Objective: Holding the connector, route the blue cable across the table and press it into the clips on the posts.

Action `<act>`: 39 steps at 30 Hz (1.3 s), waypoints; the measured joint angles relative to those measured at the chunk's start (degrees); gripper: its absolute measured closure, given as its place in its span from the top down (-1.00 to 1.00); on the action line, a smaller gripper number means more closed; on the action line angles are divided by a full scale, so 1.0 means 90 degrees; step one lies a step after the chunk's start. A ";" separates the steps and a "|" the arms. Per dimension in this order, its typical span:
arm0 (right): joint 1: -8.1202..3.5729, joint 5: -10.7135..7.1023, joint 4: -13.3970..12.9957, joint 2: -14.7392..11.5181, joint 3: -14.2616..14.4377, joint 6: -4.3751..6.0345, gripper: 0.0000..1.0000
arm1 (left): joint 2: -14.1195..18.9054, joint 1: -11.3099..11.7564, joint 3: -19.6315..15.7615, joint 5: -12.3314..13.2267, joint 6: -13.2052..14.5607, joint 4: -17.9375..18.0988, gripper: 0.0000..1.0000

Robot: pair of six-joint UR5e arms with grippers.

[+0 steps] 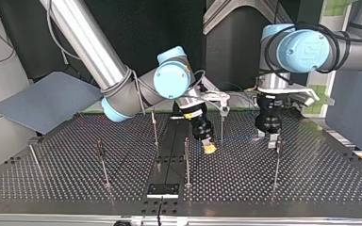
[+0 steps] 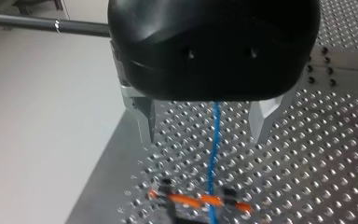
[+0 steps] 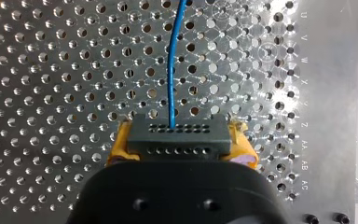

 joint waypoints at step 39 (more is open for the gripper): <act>-0.0150 -0.0090 0.0013 0.0000 0.0001 -0.0014 -1.00 | -0.0898 -0.0032 0.0531 -0.0498 -0.0246 0.0754 -1.00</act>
